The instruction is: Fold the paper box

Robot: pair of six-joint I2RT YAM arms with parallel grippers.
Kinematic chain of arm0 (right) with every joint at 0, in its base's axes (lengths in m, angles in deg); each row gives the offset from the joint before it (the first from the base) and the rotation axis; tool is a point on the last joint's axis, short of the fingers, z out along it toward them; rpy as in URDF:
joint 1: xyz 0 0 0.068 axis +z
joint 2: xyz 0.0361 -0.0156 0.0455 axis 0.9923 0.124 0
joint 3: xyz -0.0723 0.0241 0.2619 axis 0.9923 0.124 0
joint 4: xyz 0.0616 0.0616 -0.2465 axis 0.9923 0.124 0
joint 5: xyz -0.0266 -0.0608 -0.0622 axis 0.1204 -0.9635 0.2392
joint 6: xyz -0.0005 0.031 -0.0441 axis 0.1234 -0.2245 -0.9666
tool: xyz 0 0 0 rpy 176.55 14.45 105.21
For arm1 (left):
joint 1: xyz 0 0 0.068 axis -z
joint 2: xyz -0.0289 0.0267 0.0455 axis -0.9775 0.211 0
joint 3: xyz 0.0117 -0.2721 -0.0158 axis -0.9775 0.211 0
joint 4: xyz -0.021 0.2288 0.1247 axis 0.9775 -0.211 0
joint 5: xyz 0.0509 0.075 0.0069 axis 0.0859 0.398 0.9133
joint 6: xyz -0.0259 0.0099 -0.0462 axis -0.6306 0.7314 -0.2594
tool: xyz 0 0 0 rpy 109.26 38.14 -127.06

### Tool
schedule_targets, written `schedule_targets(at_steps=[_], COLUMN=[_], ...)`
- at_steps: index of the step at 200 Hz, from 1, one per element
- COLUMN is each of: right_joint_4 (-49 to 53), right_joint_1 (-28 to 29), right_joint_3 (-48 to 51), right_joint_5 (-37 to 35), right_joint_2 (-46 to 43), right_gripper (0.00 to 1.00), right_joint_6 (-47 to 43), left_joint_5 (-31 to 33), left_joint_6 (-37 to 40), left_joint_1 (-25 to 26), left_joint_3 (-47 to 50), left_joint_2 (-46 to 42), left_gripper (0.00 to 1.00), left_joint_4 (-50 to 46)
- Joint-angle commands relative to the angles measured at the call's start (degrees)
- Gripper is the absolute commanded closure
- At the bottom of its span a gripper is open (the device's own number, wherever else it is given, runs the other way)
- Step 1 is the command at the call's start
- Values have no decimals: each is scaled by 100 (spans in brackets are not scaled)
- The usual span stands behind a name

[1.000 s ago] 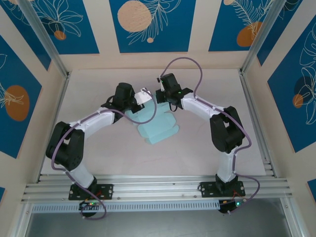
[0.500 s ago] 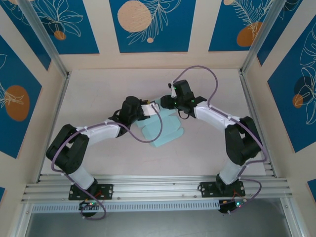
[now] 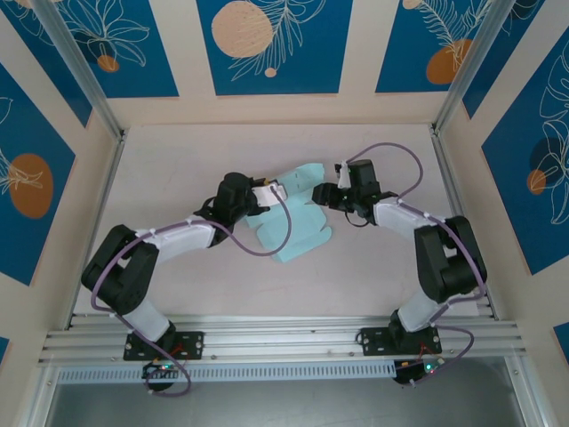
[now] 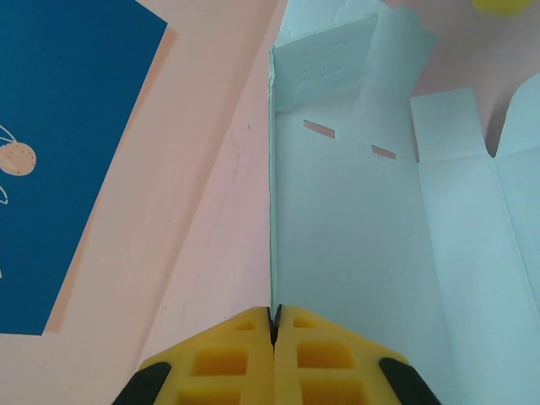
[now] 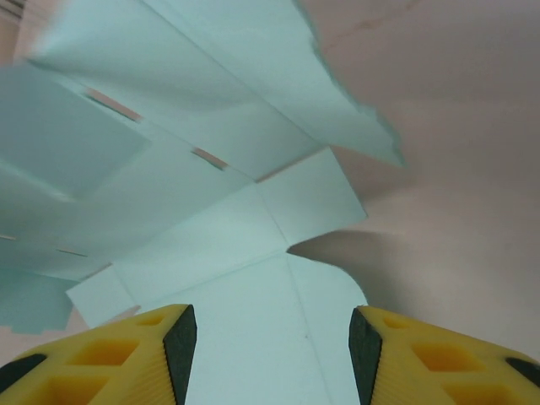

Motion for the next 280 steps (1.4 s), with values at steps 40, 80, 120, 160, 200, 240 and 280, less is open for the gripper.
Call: schedule_targets(at_steps=[40, 80, 120, 160, 200, 240, 280], right_joint_4=[-413, -591, -623, -636, -482, -521, -738], right_joint_1=[-157, -160, -161, -145, -175, -169, -98], right_joint_3=[-507, -780, -1073, -1200, -1211, -1323, -1225], right_joint_5=[394, 664, 821, 963, 569, 713, 972], right_joint_2=[878, 1266, 1556, 1622, 1590, 1691, 1511], right_gripper=[46, 46, 47, 50, 48, 48, 62], right_joint_6=[270, 321, 332, 364, 312, 247, 283], left_joint_5=[-693, -804, -823, -850, -836, -858, -816], left_joint_6=[-390, -431, -474, -543, -547, -560, -557], left_joint_1=[-356, -388, -385, -391, -392, -387, -390], left_joint_3=[16, 25, -1, -13, 7, -15, -31], left_joint_2=[-133, -115, -114, -115, -115, -106, -45], left_gripper=[100, 100, 100, 100, 100, 100, 100], left_joint_4=[127, 127, 140, 154, 188, 145, 154])
